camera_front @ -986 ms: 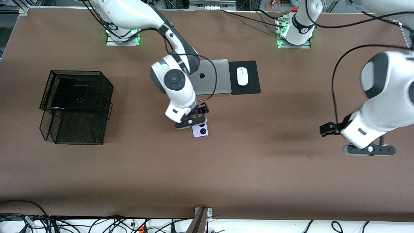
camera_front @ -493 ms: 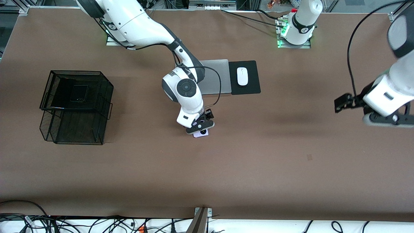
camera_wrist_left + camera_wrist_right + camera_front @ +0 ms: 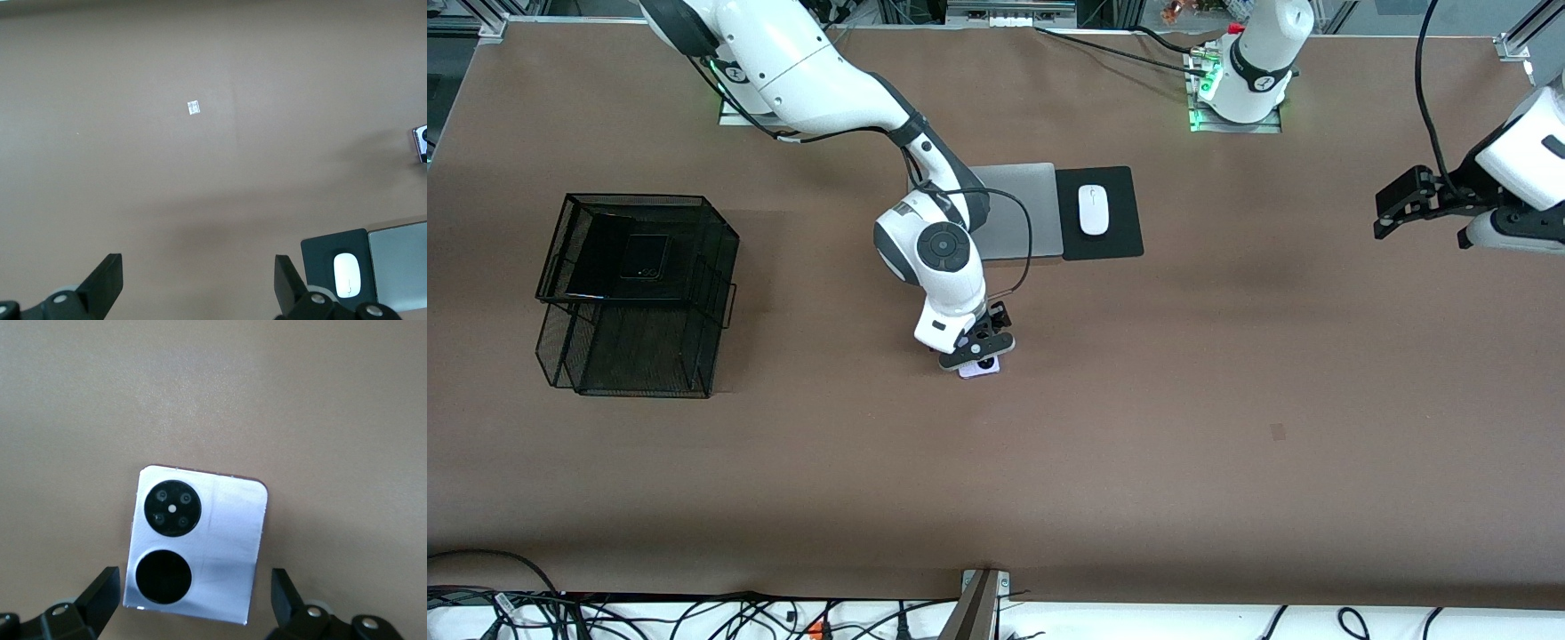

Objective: Place phones with both arms
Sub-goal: 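Grasp the white phone with the right gripper while the left gripper withdraws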

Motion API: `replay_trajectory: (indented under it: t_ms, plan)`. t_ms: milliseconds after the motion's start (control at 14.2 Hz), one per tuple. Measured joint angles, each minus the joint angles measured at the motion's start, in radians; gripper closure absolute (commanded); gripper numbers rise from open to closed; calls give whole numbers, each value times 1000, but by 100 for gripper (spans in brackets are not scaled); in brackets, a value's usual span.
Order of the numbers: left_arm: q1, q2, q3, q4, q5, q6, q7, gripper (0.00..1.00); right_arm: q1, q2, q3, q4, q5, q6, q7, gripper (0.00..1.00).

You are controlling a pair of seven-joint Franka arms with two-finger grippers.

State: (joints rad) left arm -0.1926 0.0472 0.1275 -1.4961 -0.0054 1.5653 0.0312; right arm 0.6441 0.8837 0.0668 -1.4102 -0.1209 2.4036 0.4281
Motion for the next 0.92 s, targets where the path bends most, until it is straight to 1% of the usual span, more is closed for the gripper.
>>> replay_trajectory:
  t_ms: [211, 493, 563, 634, 704, 775, 845, 915]
  plan:
    - [0, -6, -1, 0, 0, 0, 0, 0, 0, 17, 0, 0, 0, 62, 35, 0]
    - [9, -29, 1, 0, 0, -9, 1, 0, 0, 25, 0, 0, -5, 74, 47, 1]
    - [13, -34, 2, 0, 0, -12, 1, 0, 0, 27, 0, 0, -10, 74, 48, 8]
    - [20, -37, 2, 0, 0, -13, 1, 0, -1, 29, 0, 0, -14, 74, 49, 30]
    - [29, -39, 2, 0, 0, -13, 1, 0, -1, 30, 0, 0, -17, 74, 49, 60]
    - [38, -39, 2, -1, 0, -13, 1, 0, -2, 26, 0, 1, -20, 70, 52, 79]
    - [44, -39, 2, -5, 0, -13, 1, 0, -1, 25, 1, 3, -20, 70, 53, 94]
    - [45, -37, 2, -9, 0, -13, 1, 0, -2, 28, 1, 4, -20, 71, 53, 97]
